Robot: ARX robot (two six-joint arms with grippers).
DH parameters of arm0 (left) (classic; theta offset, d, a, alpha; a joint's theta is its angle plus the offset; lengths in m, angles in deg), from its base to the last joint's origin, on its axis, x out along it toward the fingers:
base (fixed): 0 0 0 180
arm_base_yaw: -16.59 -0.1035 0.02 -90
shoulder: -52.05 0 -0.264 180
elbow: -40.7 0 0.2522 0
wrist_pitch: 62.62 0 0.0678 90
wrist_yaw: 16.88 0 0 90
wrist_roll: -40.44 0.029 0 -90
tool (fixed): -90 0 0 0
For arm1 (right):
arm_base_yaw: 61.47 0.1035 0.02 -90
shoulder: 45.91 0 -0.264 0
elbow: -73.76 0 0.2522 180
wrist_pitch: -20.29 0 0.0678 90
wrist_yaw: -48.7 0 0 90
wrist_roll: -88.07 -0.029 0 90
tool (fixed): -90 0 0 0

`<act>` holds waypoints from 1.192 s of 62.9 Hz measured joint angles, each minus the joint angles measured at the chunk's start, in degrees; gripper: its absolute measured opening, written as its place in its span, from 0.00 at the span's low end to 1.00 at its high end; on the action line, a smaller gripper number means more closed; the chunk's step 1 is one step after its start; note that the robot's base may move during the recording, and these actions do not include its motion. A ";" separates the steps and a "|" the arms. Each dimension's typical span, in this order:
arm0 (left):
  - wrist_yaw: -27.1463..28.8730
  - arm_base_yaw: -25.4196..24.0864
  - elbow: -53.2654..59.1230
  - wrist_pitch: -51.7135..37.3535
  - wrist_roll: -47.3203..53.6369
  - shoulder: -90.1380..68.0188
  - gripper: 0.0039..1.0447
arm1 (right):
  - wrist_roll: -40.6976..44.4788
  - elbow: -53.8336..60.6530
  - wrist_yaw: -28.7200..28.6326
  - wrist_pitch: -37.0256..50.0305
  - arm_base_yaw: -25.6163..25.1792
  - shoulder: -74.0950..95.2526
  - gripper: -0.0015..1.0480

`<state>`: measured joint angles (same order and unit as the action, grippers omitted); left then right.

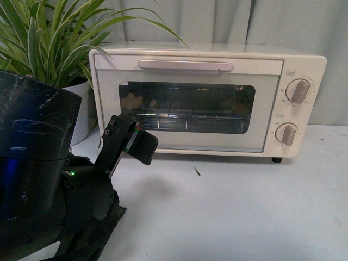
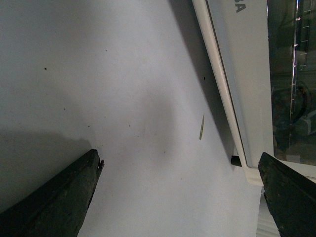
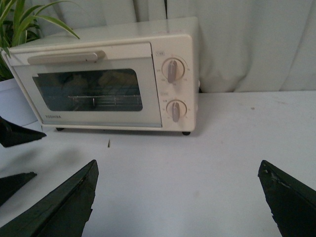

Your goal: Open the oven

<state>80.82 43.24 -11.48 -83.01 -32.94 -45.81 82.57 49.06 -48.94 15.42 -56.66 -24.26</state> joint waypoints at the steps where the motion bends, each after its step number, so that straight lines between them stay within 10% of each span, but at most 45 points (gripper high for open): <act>1: -0.02 -0.04 0.07 0.00 -0.02 0.07 0.94 | 0.13 -0.74 0.52 0.39 0.59 1.20 0.91; 28: 0.04 -1.38 0.59 1.22 -0.52 1.01 0.94 | -0.39 -34.91 17.00 1.07 18.49 47.36 0.91; 75: -0.31 -1.81 0.92 1.11 -1.31 1.42 0.94 | -7.45 -62.10 24.52 -10.40 20.09 71.82 0.91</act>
<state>80.52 41.43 -10.56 -81.90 -34.25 -44.39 75.12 -13.03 -24.42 5.01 -36.57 47.56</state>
